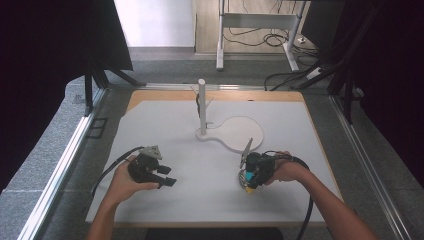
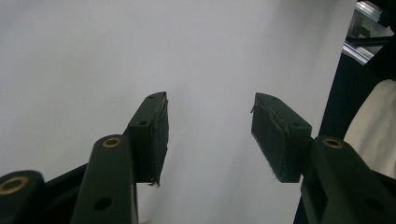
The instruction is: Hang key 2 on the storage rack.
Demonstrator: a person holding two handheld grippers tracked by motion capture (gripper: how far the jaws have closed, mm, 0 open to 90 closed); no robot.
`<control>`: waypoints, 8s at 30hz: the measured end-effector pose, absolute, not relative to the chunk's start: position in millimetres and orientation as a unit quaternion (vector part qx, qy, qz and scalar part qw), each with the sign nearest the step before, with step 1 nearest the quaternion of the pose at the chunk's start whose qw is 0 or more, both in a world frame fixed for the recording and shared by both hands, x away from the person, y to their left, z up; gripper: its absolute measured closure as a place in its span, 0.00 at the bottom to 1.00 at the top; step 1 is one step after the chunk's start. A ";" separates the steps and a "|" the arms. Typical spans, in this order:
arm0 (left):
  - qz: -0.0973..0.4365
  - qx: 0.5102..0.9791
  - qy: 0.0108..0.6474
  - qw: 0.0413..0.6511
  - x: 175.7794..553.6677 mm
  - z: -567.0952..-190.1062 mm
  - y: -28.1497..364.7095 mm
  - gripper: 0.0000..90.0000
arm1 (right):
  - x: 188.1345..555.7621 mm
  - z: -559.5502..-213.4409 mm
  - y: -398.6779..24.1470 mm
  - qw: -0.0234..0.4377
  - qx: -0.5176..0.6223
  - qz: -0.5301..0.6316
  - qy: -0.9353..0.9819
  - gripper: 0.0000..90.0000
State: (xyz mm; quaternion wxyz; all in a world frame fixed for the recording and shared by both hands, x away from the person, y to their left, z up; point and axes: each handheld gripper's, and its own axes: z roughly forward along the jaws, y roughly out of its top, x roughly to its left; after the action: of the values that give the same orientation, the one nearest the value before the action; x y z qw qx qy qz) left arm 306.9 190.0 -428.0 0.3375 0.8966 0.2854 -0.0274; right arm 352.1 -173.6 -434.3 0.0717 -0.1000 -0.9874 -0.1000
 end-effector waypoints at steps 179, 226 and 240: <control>-0.024 0.893 0.277 0.354 306.9 -421.8 199.1 0.52 | 484.8 -266.9 -153.4 0.030 -0.270 -0.226 -0.935 0.92; -0.019 0.890 0.275 0.365 303.4 -415.7 206.5 0.52 | 525.9 -283.1 -119.9 0.027 -0.295 -0.217 -0.930 0.92; -0.018 0.888 0.275 0.368 302.9 -414.7 208.2 0.52 | 539.3 -289.1 -111.5 0.019 -0.308 -0.218 -0.926 0.92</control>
State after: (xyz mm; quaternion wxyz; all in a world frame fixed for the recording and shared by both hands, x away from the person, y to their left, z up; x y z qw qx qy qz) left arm 302.9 208.2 -414.7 0.3684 0.8879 0.2747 -0.0184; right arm 539.3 -111.5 -289.1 0.0186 -0.3076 -0.9260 -0.2181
